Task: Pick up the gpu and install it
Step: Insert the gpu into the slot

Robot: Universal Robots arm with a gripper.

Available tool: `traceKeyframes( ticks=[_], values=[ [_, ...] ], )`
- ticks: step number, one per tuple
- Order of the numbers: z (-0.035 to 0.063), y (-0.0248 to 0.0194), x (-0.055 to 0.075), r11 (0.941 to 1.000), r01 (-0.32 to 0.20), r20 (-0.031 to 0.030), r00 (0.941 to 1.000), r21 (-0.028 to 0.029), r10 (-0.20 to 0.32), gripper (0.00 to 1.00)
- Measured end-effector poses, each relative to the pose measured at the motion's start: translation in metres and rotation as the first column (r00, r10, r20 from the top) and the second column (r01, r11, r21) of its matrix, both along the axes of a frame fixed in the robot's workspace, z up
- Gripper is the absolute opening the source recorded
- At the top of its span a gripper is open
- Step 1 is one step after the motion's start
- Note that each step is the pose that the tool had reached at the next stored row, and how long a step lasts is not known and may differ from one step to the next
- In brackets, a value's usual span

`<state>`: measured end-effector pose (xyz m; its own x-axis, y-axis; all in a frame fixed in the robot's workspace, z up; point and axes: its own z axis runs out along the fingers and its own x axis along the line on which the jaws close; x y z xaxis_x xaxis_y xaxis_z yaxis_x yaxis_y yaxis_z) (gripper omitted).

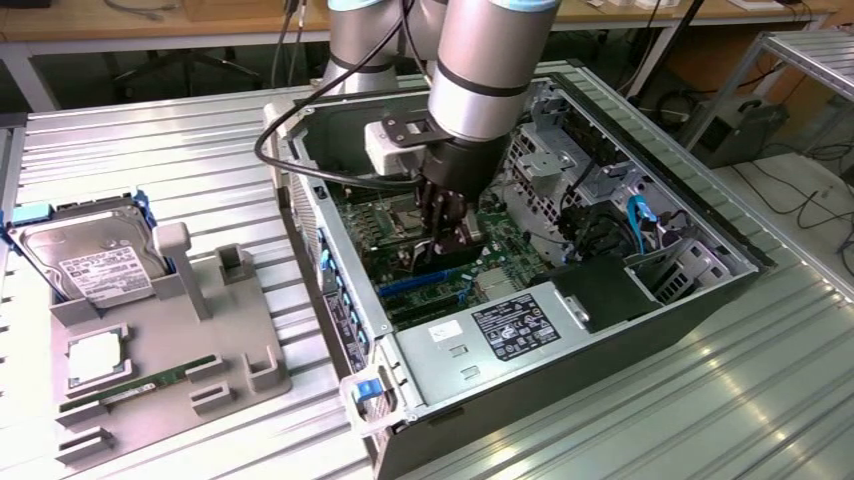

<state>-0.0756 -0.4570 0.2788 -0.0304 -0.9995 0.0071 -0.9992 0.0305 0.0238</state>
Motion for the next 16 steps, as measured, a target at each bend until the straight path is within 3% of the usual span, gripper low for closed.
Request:
traceKeyframes(
  ticks=[16],
  values=[
    [-0.0041,0.0003,-0.0028,1.0,-0.001,-0.0001,1.0,0.0029,0.001,0.26]
  ],
)
